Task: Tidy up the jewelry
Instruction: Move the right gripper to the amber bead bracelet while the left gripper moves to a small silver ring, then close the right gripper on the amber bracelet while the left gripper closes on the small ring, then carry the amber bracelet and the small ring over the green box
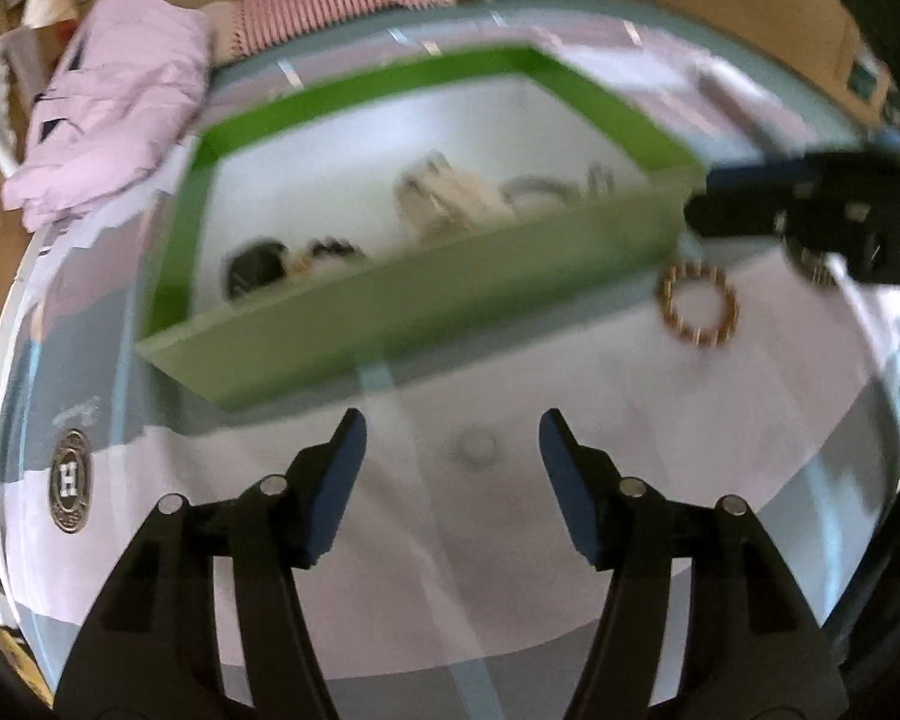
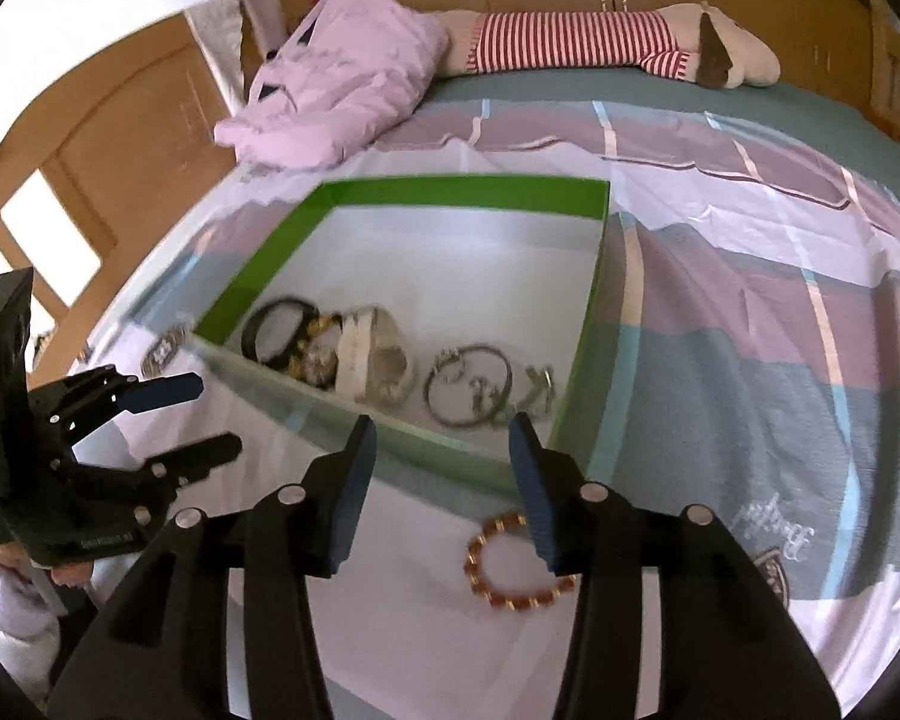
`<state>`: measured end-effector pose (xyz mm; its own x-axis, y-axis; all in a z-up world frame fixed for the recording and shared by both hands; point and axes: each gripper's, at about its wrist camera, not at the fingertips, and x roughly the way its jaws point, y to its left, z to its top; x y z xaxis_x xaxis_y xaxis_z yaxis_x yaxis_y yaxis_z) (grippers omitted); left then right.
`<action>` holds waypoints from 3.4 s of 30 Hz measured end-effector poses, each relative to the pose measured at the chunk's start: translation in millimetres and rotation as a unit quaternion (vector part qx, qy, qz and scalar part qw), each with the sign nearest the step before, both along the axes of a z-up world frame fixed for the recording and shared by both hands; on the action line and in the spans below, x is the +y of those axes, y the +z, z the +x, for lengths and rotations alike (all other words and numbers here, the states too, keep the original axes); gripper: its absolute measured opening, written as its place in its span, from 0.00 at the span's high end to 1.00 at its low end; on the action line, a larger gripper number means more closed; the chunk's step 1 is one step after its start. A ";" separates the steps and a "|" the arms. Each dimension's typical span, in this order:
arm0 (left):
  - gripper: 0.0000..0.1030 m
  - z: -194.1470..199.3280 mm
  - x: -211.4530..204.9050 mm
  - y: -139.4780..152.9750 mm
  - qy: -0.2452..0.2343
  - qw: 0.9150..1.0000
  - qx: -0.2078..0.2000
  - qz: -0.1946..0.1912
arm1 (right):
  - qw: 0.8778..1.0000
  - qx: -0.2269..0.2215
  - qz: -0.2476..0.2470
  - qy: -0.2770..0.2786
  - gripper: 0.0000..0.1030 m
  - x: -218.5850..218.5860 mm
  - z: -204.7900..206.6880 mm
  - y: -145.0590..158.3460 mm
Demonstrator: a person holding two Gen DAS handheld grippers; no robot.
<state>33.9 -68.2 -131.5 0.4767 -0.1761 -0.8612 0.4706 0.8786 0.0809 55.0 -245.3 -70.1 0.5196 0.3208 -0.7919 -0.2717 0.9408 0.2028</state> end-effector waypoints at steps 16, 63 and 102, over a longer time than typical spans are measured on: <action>0.82 8.2 -3.8 -26.6 -0.001 0.999 0.041 0.000 | 0.991 0.095 -0.091 0.023 0.55 9.0 -4.6 -50.1; 0.83 1.7 -9.0 -23.8 -0.003 0.999 0.033 0.010 | 0.984 0.097 -0.134 0.072 0.93 42.6 -15.5 -67.0; 0.83 3.6 5.5 52.2 0.016 0.998 -0.045 -0.044 | 0.997 0.006 -0.042 0.072 0.93 45.7 -19.9 5.6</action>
